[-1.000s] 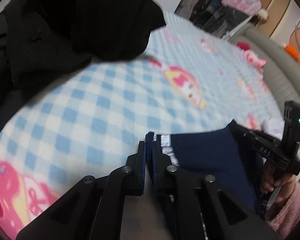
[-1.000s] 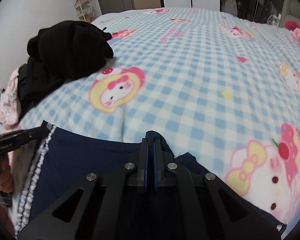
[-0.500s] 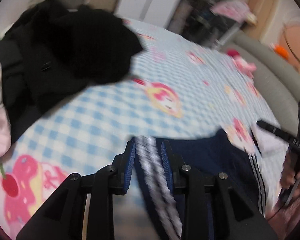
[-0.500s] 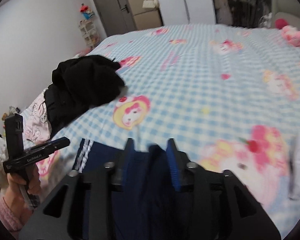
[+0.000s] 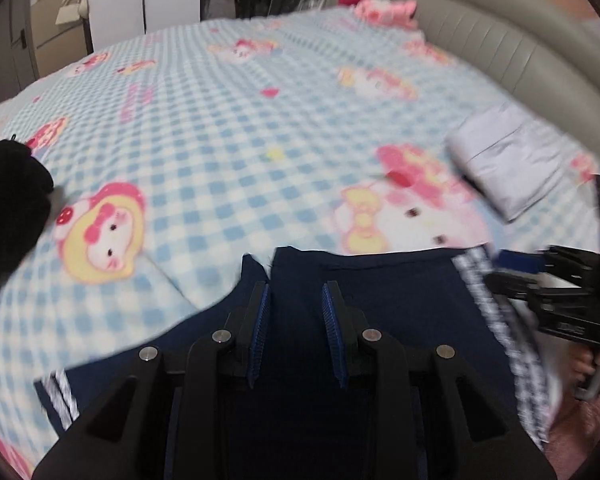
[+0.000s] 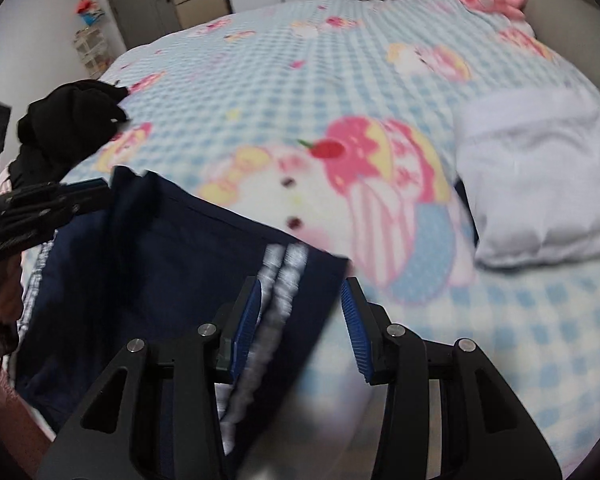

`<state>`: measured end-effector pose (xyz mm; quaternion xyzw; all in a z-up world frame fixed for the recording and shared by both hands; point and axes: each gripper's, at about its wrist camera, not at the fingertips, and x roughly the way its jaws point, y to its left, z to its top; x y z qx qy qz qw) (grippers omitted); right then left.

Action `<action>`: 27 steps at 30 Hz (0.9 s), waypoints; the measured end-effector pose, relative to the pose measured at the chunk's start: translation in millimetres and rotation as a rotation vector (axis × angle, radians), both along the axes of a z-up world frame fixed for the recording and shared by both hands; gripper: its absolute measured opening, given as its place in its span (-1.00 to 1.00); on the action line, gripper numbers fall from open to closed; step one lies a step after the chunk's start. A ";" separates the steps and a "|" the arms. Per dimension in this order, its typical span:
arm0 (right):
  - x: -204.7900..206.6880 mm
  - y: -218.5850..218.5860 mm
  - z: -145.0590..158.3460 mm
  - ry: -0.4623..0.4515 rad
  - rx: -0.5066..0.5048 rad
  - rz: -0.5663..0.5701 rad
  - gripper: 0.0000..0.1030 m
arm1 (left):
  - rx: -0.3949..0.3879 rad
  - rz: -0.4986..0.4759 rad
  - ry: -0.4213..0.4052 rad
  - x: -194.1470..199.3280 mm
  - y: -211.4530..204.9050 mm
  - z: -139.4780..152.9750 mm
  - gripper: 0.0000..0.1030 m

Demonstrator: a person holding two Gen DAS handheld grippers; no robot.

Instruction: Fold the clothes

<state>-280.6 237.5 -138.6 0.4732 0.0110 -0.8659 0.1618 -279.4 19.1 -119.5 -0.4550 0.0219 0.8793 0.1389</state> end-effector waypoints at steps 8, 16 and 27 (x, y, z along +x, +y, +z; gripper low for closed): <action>-13.1 4.2 -16.6 -0.015 -0.068 0.029 -0.84 | -0.009 -0.014 -0.055 -22.4 -1.5 -13.7 -0.45; -1.6 37.4 -1.8 0.005 -0.155 -0.067 -0.92 | 0.033 0.011 0.011 -20.3 -10.6 3.4 -0.45; 1.3 38.2 -10.8 -0.024 -0.136 -0.086 -0.40 | 0.020 -0.132 0.151 -0.4 20.7 22.5 -0.44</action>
